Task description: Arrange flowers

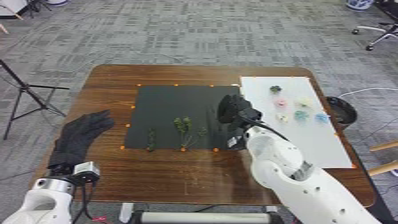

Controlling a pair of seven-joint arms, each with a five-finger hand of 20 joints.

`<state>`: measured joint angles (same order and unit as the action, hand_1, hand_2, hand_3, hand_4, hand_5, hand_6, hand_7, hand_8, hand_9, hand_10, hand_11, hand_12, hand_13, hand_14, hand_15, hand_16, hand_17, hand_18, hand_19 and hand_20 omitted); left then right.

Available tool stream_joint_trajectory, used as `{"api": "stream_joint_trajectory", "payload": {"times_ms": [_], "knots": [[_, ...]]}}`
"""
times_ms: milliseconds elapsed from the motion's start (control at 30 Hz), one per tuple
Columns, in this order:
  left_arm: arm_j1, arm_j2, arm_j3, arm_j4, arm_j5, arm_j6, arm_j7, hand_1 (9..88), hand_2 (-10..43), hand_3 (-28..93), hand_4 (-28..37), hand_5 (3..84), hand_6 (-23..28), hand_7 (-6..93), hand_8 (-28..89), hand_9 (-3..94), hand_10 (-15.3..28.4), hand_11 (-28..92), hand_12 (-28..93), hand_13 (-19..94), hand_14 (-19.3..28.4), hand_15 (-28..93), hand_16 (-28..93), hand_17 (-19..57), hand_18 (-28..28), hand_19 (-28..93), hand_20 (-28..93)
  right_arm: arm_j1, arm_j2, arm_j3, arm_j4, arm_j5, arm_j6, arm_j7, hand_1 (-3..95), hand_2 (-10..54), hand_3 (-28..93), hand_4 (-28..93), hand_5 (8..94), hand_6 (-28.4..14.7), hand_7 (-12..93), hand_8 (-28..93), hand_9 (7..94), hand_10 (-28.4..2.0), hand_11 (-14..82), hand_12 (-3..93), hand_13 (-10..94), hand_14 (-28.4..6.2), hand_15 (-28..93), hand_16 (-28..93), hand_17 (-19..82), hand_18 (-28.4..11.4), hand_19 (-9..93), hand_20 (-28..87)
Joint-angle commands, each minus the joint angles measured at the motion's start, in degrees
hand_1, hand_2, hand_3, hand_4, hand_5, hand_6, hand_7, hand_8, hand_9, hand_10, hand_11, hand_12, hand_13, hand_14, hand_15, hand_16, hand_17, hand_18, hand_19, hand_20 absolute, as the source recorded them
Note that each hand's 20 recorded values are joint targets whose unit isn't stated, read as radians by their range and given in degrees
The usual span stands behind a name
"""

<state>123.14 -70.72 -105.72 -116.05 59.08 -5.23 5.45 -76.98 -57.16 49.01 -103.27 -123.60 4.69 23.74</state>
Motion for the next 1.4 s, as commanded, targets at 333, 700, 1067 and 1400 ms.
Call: {"api": "stream_joint_trajectory", "payload": {"times_ms": [333, 700, 1067, 1400], "knots": [[0.72, -0.60, -0.78, -0.37, 0.33, -1.31, -0.54, 24.6, 3.2, 66, -24.7, 50.3, 3.7, 16.3, -6, 48.3, 14.8, 25, 17, 37, 19.1, 21, 3, 5.0, 12.8, 12, 18, -4.77, -1.10, 0.78, -0.76, -0.42, -0.48, 2.46, 66.4, -9.5, 54, -7, 76.5, -3.2, 27, 16, 90.4, -9.8, 11.6, 43.3, 93, -1.0, 50, 36, 56, -16.9, 88, 54], [0.68, -0.58, -0.79, -0.32, 0.42, -1.33, -0.65, 24.6, 3.2, 66, -24.5, 50.3, 3.7, 16.4, -6, 48.2, 14.8, 25, 17, 37, 19.2, 21, 3, 5.0, 12.8, 12, 18, -5.59, -1.07, 0.54, -2.13, 2.57, -0.57, 3.01, 65.5, -9.5, 55, -7, 76.4, -3.1, 28, 15, 90.6, -9.9, 11.7, 43.2, 93, -1.1, 50, 36, 56, -16.9, 89, 53], [0.54, -0.38, -0.86, -0.26, 0.44, -1.91, -1.29, 24.8, 3.2, 66, -24.5, 50.2, 3.7, 16.4, -6, 48.1, 14.7, 25, 17, 37, 19.1, 20, 3, 5.0, 12.7, 11, 18, -6.04, -0.68, 1.07, -3.46, 3.32, -3.94, 3.18, 63.7, -9.5, 53, -6, 75.2, -3.3, 29, 15, 89.2, -9.5, 12.1, 44.2, 92, -1.6, 50, 36, 55, -17.4, 89, 54], [0.60, -0.24, -0.84, -0.25, 0.39, -2.33, -1.67, 24.6, 3.0, 66, -24.2, 50.2, 3.6, 16.7, -6, 47.8, 14.6, 25, 17, 36, 19.0, 20, 3, 4.8, 12.8, 12, 18, -7.20, -0.22, 2.38, -4.13, 3.23, -6.51, 3.31, 60.7, -9.5, 48, -3, 71.7, -2.4, 20, 15, 85.3, -10.8, 10.7, 43.5, 89, -3.1, 52, 35, 52, -19.0, 89, 55]]}}
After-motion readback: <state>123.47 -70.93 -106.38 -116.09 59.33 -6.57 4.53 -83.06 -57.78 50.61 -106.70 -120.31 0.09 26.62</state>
